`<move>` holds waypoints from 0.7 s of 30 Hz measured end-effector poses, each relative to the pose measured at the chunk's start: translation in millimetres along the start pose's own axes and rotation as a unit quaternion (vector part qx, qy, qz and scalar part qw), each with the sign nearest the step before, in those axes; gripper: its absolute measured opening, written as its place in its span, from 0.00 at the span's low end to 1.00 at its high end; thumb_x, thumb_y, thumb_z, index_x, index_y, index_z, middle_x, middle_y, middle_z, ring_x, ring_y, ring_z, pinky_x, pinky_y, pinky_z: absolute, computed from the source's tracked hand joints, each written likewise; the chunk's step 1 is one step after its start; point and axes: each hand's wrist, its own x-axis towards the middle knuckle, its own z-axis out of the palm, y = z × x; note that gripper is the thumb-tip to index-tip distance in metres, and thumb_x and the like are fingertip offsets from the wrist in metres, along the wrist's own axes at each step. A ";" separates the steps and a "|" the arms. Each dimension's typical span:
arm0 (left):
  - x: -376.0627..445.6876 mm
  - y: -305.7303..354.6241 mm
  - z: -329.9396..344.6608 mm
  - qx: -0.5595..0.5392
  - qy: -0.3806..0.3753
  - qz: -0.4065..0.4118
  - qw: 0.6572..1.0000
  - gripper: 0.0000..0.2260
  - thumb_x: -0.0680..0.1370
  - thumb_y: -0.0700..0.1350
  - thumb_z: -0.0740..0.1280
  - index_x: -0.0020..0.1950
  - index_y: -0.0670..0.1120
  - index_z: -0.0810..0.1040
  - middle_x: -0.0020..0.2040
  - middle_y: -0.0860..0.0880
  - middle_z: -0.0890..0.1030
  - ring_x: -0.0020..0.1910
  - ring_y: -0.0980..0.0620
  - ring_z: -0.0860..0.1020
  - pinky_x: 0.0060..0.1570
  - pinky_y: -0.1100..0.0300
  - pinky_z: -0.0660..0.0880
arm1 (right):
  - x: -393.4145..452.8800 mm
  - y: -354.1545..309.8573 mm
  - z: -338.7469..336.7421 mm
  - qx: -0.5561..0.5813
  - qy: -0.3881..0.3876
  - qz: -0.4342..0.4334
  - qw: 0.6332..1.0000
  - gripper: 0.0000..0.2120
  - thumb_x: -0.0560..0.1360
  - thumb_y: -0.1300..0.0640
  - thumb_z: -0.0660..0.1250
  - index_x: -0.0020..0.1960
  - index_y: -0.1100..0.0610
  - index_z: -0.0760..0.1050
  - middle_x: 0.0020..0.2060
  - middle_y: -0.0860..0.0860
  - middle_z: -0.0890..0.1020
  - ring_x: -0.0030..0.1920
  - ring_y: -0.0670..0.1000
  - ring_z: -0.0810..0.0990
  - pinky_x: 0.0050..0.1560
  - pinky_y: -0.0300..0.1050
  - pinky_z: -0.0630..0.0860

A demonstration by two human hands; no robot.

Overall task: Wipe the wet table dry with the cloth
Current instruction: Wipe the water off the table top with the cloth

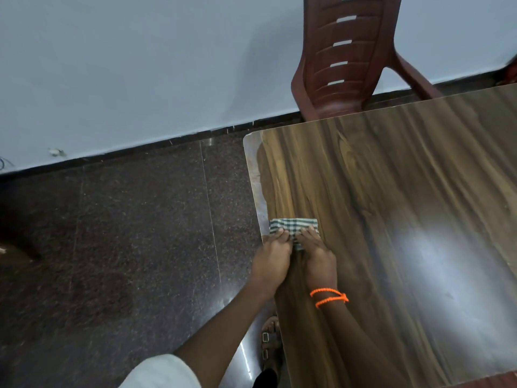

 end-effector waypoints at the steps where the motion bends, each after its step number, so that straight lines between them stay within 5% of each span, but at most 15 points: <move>1: 10.5 -9.1 -2.6 -0.003 0.002 -0.017 1.000 0.17 0.81 0.41 0.57 0.69 0.44 0.74 0.70 0.47 0.74 0.69 0.48 0.71 0.63 0.54 0.72 | 11.3 -7.1 6.2 0.003 0.005 -0.002 1.000 0.19 0.71 0.66 0.60 0.59 0.59 0.80 0.61 0.55 0.79 0.67 0.50 0.72 0.67 0.37 0.64; 7: 11.7 -54.5 -11.5 -0.025 0.001 -0.047 0.999 0.19 0.79 0.45 0.52 0.63 0.47 0.77 0.64 0.47 0.78 0.63 0.47 0.77 0.59 0.51 0.75 | 28.6 -37.2 37.1 0.004 -0.001 -0.040 0.999 0.16 0.71 0.68 0.64 0.57 0.59 0.81 0.59 0.54 0.81 0.67 0.51 0.73 0.66 0.45 0.70; 10: -14.9 -62.6 -4.2 -0.034 0.003 -0.016 0.999 0.16 0.78 0.41 0.58 0.62 0.45 0.78 0.63 0.45 0.79 0.63 0.46 0.76 0.59 0.49 0.76 | 6.0 -36.2 37.4 0.009 -0.027 -0.082 0.996 0.16 0.72 0.66 0.64 0.58 0.59 0.80 0.61 0.52 0.80 0.68 0.51 0.71 0.68 0.49 0.67; 15: -12.4 -34.2 10.8 -0.017 0.006 0.035 0.999 0.17 0.71 0.37 0.73 0.59 0.44 0.82 0.61 0.47 0.81 0.65 0.49 0.76 0.59 0.56 0.77 | -1.9 -12.2 8.2 0.000 -0.027 -0.095 0.995 0.19 0.75 0.59 0.57 0.61 0.58 0.79 0.64 0.52 0.78 0.69 0.50 0.70 0.69 0.48 0.65; 21: 61.3 -23.8 -11.6 0.004 0.007 0.011 1.000 0.13 0.76 0.40 0.66 0.60 0.45 0.81 0.62 0.49 0.80 0.65 0.51 0.75 0.57 0.57 0.77 | 66.2 -2.1 4.3 -0.016 0.006 -0.019 1.000 0.19 0.73 0.62 0.58 0.59 0.57 0.80 0.61 0.53 0.79 0.67 0.51 0.72 0.68 0.35 0.62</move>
